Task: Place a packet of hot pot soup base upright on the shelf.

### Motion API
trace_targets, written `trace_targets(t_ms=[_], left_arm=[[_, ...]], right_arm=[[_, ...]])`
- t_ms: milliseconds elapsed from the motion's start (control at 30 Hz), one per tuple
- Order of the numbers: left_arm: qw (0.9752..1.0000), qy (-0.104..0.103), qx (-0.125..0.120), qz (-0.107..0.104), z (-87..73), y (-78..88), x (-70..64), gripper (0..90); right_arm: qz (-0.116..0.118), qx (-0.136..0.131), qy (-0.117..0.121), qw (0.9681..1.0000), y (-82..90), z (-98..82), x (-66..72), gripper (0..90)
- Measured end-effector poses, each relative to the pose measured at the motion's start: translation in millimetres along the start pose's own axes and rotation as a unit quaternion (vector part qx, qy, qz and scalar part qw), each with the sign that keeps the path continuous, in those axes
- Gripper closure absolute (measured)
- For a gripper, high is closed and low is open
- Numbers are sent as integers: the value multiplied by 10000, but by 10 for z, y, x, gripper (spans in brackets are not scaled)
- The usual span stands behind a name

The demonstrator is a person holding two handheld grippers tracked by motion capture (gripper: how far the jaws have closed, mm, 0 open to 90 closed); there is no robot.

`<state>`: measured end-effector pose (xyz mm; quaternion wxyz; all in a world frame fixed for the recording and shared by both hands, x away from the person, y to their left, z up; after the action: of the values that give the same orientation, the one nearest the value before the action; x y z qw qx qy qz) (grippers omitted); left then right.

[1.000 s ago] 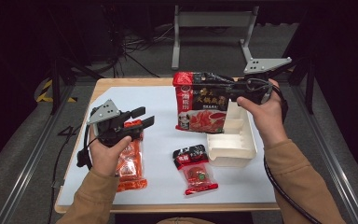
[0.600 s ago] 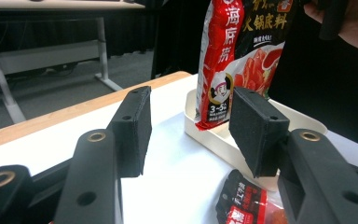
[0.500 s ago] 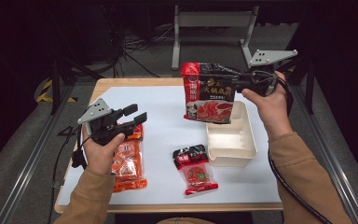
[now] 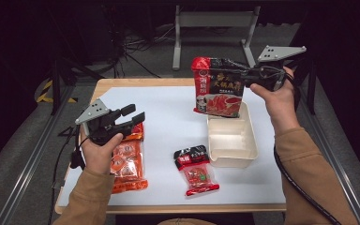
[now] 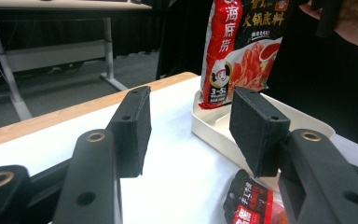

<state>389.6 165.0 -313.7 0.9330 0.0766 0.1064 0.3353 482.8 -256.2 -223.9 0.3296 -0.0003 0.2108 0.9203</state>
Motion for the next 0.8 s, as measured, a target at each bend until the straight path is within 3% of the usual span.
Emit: trace_targets(t_ms=[167, 533, 800], left_arm=[[10000, 19, -4, 9, -6, 0, 9, 493], [10000, 16, 29, 20, -16, -4, 28, 493], [10000, 53, 22, 27, -17, 1, 25, 493]], right_arm=[[-38, -13, -128, 9999, 21, -45, -108, 783], [-177, -22, 59, 9998, 10, -159, -271, 783], [-178, -26, 34, 9998, -25, -287, -351, 783]])
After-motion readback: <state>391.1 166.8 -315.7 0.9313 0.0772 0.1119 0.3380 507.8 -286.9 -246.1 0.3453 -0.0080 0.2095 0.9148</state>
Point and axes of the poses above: each handheld gripper's, and its own axes: y roughly backward along the jaws, z roughly out of its top, x roughly to its left, the point moved 2 cm from there along -y, roughly forward along the jaws, and after that the axes turned 1 degree about -z, right-handed, at the moved point
